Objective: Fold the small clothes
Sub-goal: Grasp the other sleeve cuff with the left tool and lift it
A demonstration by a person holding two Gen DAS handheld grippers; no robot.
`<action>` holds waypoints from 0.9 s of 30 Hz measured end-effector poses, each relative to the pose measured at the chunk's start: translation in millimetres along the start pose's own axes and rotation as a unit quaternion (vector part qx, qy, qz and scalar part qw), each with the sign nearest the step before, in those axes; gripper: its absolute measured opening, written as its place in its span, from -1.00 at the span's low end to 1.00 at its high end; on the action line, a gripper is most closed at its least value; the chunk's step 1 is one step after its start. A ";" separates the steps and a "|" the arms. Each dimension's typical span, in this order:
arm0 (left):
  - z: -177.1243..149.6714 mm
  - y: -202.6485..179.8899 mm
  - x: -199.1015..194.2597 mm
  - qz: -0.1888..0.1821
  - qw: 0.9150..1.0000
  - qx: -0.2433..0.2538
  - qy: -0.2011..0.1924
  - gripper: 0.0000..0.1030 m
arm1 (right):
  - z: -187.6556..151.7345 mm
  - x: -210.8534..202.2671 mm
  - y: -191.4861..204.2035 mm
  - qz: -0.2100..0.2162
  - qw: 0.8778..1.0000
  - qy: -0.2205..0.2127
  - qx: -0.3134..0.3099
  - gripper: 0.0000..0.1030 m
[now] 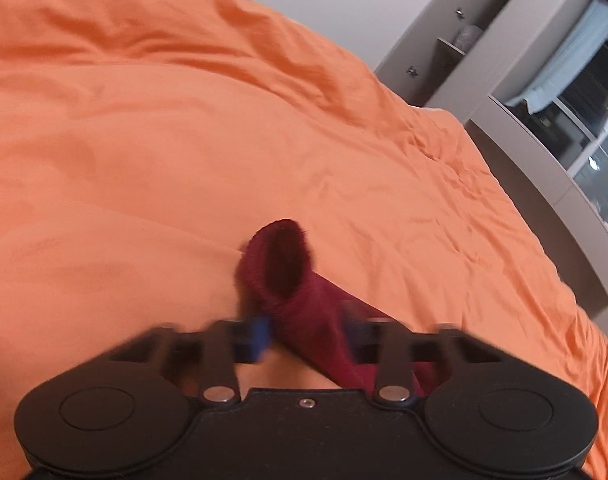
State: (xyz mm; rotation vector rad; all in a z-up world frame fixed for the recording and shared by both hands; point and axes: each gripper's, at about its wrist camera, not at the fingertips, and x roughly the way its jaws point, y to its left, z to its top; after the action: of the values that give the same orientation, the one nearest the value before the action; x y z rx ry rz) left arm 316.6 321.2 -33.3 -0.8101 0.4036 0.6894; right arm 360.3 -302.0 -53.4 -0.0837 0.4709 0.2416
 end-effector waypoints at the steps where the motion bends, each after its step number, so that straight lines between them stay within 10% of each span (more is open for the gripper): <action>1: 1.0 2.8 0.4 -0.003 1.000 -0.010 0.000 -0.79 | -0.3 1.2 1.1 0.000 1.000 0.002 -0.003 1.00; 14: 31.7 -55.1 -52.7 -0.111 0.979 0.091 -0.144 -0.91 | 0.5 -5.6 -1.9 -0.005 1.000 -0.014 -0.005 1.00; 20: 23.4 -66.7 -44.7 -0.088 0.983 0.122 -0.103 -0.91 | 2.6 -8.3 -1.0 -0.012 1.000 -0.019 -0.009 1.00; 27: 4.4 -129.8 -89.6 -0.173 0.964 0.168 -0.115 -0.91 | 4.8 -14.7 -10.0 -0.017 0.999 -0.031 0.009 1.00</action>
State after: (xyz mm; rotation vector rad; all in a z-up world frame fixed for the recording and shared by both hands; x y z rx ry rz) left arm 343.4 224.5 88.4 -0.4528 0.1533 0.3673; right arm 352.2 -314.1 -42.0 -0.0663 0.4096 0.2056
